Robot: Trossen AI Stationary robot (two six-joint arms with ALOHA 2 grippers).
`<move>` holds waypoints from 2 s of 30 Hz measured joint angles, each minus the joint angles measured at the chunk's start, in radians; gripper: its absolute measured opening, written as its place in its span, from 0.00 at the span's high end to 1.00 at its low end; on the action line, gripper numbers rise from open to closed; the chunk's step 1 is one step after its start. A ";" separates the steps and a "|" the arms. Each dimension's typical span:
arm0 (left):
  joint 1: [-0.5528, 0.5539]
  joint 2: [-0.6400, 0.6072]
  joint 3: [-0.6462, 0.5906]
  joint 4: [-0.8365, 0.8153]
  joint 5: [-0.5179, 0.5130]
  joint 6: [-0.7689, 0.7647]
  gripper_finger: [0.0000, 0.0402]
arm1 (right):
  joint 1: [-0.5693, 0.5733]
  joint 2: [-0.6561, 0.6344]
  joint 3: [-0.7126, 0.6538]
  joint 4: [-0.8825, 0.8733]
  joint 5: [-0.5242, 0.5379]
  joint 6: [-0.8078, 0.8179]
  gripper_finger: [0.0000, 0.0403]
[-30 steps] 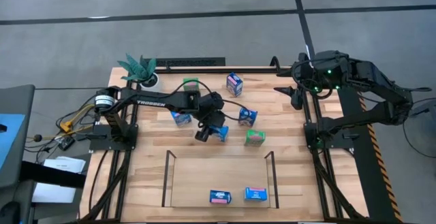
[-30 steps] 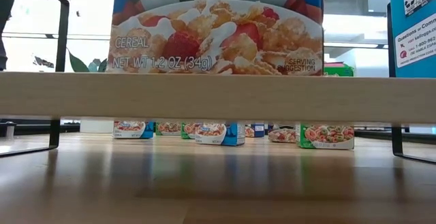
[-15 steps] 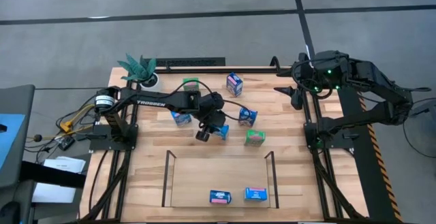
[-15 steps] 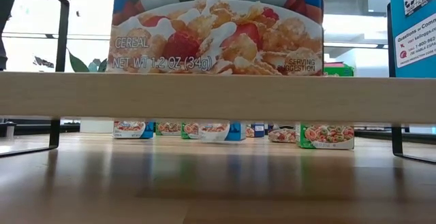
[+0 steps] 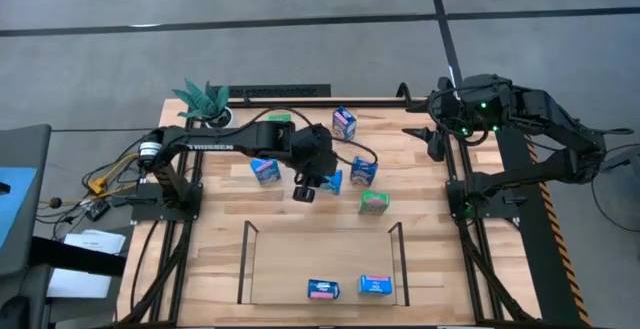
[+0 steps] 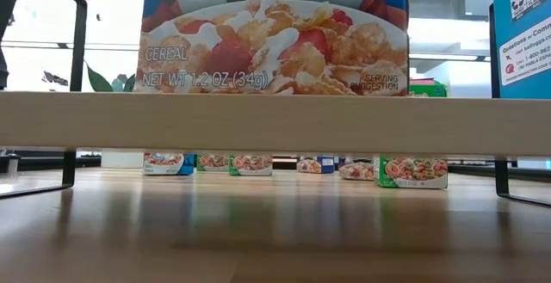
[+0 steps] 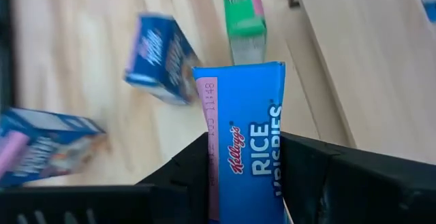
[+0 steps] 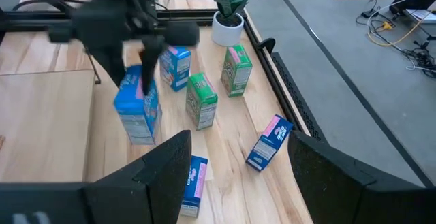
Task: Stack cereal on shelf
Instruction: Put the bottom light blue cereal box on the shelf aligned with the other light blue cereal box
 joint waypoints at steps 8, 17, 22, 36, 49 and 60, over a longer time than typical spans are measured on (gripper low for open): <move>-0.113 0.000 0.091 -0.007 -0.146 -0.041 0.69 | 0.000 0.000 0.000 0.000 0.000 -0.026 0.33; -0.203 0.000 0.105 0.018 -0.178 -0.155 0.69 | 0.000 0.000 0.000 -0.001 0.000 0.012 0.33; -0.274 0.029 0.105 0.156 -0.272 -0.266 0.69 | 0.000 0.000 0.000 -0.028 0.000 0.008 0.33; -0.387 0.372 0.576 -0.023 -0.308 -0.471 0.69 | 0.002 0.000 0.000 -0.110 -0.029 0.004 0.33; -0.393 0.359 0.523 -0.074 -0.316 -0.526 0.69 | 0.002 0.000 0.000 -0.113 -0.053 0.043 0.33; -0.378 0.457 0.527 -0.023 -0.190 -0.499 0.69 | 0.002 0.000 0.000 -0.108 -0.054 0.059 0.33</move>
